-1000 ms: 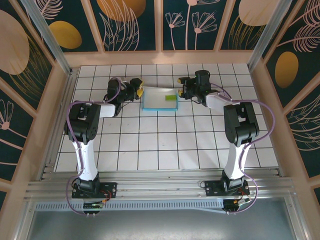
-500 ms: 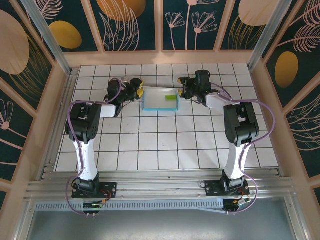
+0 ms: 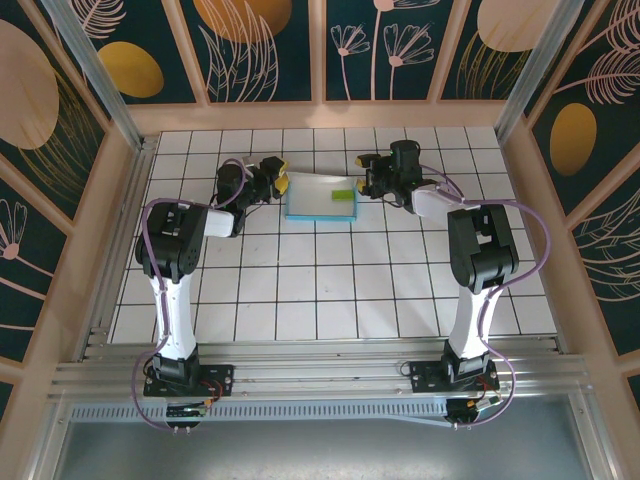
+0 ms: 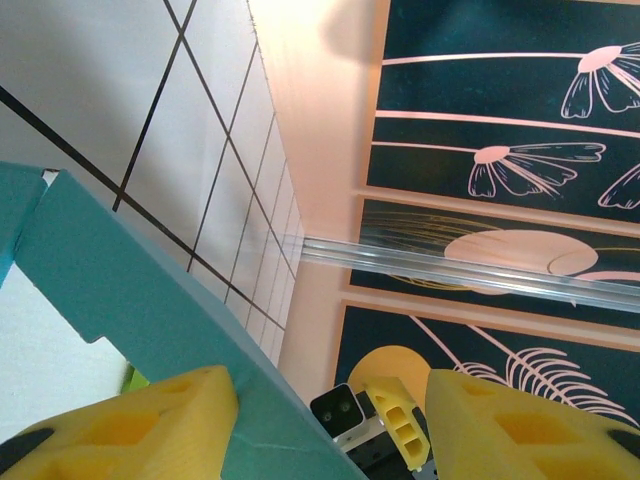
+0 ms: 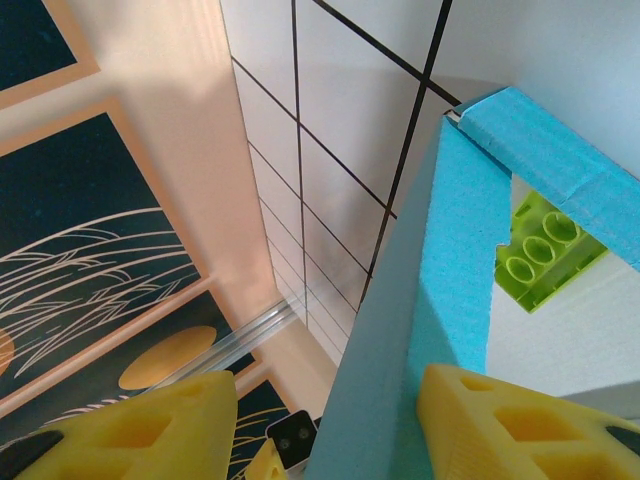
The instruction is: Fold the paper box
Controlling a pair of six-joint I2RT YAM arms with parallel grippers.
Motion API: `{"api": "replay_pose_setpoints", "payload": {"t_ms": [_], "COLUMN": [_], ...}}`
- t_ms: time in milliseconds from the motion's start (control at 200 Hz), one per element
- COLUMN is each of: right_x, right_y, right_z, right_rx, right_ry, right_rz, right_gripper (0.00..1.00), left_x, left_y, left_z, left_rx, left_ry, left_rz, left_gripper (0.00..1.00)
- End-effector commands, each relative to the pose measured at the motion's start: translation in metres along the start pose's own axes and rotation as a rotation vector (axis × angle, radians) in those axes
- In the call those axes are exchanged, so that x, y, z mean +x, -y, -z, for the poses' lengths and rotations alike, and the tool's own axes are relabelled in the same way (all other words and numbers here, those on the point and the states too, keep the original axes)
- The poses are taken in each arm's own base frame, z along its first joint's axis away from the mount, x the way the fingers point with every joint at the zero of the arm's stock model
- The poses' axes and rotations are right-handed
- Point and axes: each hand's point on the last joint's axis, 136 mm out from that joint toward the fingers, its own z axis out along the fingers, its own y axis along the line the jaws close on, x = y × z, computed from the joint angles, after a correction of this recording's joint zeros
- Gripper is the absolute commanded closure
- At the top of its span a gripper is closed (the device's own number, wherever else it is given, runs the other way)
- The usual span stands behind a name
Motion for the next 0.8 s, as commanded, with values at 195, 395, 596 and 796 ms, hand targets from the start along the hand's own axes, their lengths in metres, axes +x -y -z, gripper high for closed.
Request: {"api": "replay_pose_setpoints", "payload": {"t_ms": [195, 395, 596, 796], "right_x": [0.049, 0.049, 0.05, 0.049], "right_y": [-0.001, -0.005, -0.007, -0.009], "right_z": [-0.002, -0.002, -0.003, -0.002], "right_rx": [-0.002, -0.008, -0.01, -0.014], "right_ry": [-0.145, -0.146, -0.15, -0.151], "right_rz": [0.052, 0.056, 0.059, 0.059], "right_gripper": [0.47, 0.47, 0.47, 0.47], "left_x": [0.071, 0.072, 0.076, 0.077], "left_y": [-0.007, 0.0, 0.01, 0.016], "left_z": [-0.022, -0.026, -0.029, -0.032], "left_rx": [-0.016, -0.007, 0.014, 0.021], "left_ry": [-0.238, -0.24, -0.253, -0.255], "left_rz": [0.044, 0.04, 0.039, 0.034], "left_gripper": [0.46, 0.46, 0.46, 0.46]}}
